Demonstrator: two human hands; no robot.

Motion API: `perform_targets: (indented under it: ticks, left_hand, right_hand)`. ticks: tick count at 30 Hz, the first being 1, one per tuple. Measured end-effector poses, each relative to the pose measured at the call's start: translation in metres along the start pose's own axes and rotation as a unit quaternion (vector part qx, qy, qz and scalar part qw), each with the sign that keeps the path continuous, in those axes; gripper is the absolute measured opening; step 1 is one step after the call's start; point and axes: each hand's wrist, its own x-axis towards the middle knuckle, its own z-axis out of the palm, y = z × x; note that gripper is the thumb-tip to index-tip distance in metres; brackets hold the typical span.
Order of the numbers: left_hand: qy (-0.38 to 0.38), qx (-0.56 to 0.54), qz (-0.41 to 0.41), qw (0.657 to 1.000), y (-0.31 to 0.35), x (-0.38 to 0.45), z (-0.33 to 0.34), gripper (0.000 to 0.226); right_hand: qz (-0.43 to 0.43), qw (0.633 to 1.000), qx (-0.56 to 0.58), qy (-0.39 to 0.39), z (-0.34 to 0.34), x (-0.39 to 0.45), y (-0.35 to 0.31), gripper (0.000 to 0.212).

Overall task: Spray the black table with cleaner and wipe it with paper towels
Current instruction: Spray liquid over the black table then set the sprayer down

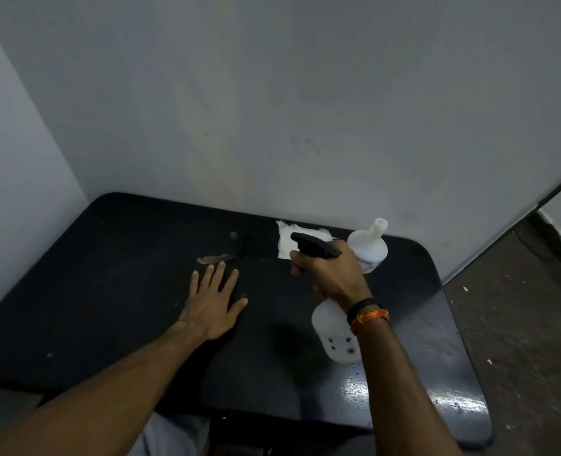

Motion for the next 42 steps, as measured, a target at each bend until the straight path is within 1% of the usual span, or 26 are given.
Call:
perform_targets:
  ticks: [2,5,8,11,14,16,19,23,28,31,34,37,40,42]
  left_hand:
    - [0.021,0.030,0.006,0.999,-0.002,-0.003,0.011,0.074]
    - [0.056,0.072,0.016,0.996,-0.006,-0.008,0.018,0.076]
    - [0.080,0.076,0.022,0.994,-0.008,-0.011,0.018,0.078]
    - [0.076,0.069,0.029,0.994,-0.009,-0.011,0.018,0.068]
    - [0.050,0.069,0.048,0.995,-0.016,-0.011,0.015,0.065]
    - [0.039,0.072,0.071,0.994,-0.023,-0.017,0.014,0.064]
    - [0.049,0.065,0.084,0.993,-0.027,-0.028,0.013,0.063]
    - [0.085,0.059,0.078,0.992,-0.024,-0.033,0.013,0.059]
    - [0.099,0.025,0.084,0.991,-0.027,-0.032,0.016,0.056]
    - [0.108,0.013,0.086,0.990,-0.027,-0.030,0.014,0.055]
    - [0.109,0.007,0.088,0.990,-0.025,-0.030,0.014,0.055]
    - [0.112,0.006,0.088,0.990,-0.026,-0.030,0.013,0.055]
    - [0.112,0.009,0.087,0.990,-0.026,-0.030,0.012,0.055]
    - [0.113,0.008,0.088,0.990,-0.025,-0.028,0.011,0.055]
  right_hand:
    - [0.017,0.999,-0.041,-0.010,0.002,-0.003,0.005,0.019]
    - [0.043,0.997,-0.052,-0.022,0.003,-0.008,0.012,0.021]
    - [0.041,0.996,-0.081,-0.026,0.004,-0.017,0.018,0.021]
    - [0.033,0.994,-0.104,-0.029,0.006,-0.029,0.025,0.018]
    - [0.067,0.993,-0.091,-0.045,0.005,-0.037,0.030,0.019]
    - [0.079,0.991,-0.096,-0.049,0.004,-0.042,0.032,0.025]
    - [0.099,0.989,-0.094,-0.049,0.006,-0.048,0.036,0.035]
    - [0.110,0.982,-0.142,-0.053,0.011,-0.058,0.047,0.027]
    - [0.098,0.973,-0.204,-0.036,0.021,-0.077,0.061,0.022]
    - [0.089,0.967,-0.239,-0.027,0.025,-0.084,0.063,0.029]
    - [0.095,0.958,-0.268,-0.013,0.027,-0.091,0.062,0.040]
    - [0.101,0.960,-0.262,0.008,0.020,-0.094,0.061,0.048]
    - [0.115,0.957,-0.268,0.006,0.004,-0.090,0.063,0.052]
    - [0.134,0.955,-0.264,0.030,-0.009,-0.086,0.066,0.053]
